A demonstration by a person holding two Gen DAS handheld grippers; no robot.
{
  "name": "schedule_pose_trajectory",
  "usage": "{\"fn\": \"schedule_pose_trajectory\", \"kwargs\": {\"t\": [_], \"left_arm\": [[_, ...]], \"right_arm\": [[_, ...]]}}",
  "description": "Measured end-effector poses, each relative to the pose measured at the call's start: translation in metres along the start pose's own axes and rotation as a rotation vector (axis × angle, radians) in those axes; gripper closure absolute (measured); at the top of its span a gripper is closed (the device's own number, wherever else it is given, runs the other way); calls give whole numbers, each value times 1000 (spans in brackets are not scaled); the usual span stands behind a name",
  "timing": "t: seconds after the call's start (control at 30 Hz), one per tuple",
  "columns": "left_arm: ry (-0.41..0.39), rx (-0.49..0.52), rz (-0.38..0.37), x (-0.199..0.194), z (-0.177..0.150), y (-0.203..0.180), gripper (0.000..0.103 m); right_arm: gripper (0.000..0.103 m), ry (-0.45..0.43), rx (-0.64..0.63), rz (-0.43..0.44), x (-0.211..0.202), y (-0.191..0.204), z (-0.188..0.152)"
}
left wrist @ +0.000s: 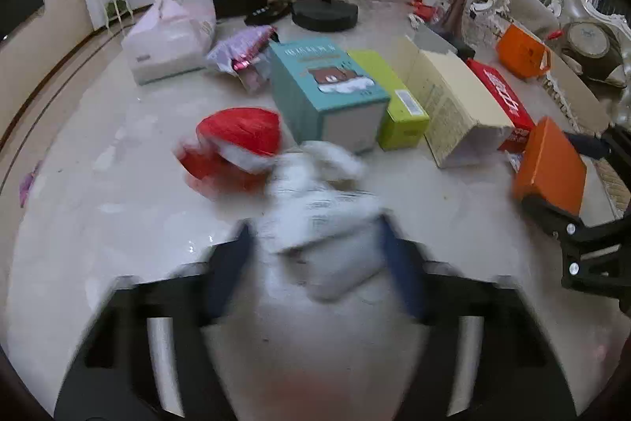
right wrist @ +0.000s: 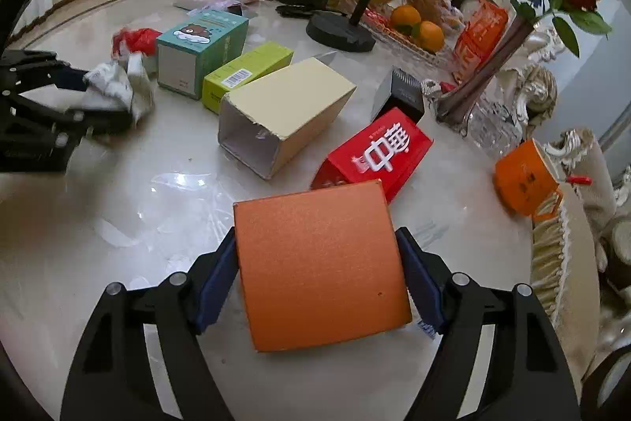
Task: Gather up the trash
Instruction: 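Grasp white crumpled paper bag with left gripper while right gripper grasps orange box, then carry paper bag and orange box over the wastebasket and open both grippers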
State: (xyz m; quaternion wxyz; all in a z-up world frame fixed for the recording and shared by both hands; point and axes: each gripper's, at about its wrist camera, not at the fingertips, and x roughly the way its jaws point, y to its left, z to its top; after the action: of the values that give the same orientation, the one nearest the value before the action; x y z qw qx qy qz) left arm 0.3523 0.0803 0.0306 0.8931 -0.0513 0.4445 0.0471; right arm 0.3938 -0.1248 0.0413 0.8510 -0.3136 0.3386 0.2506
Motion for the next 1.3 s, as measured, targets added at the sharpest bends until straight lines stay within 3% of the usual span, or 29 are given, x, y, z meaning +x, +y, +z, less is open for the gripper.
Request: {"fn": "schedule_pose_trajectory", "kwargs": {"t": [0.07, 0.17, 0.47, 0.77, 0.93, 1.3], "left_arm": [[2, -33, -27, -2, 0, 9, 71], [-4, -61, -51, -8, -3, 18, 71], [-66, -11, -25, -44, -25, 29, 72], [-111, 12, -81, -96, -73, 44, 72], [-117, 48, -131, -121, -111, 43, 72], [-79, 167, -306, -202, -227, 14, 72]], "right_arm": [[30, -16, 16, 16, -3, 1, 0], [30, -41, 58, 31, -14, 0, 0], [30, -91, 269, 48, -50, -32, -1], [30, -152, 499, 194, -88, -50, -50], [30, -186, 532, 280, -112, -22, -85], [30, -270, 499, 449, -216, 99, -168]]}}
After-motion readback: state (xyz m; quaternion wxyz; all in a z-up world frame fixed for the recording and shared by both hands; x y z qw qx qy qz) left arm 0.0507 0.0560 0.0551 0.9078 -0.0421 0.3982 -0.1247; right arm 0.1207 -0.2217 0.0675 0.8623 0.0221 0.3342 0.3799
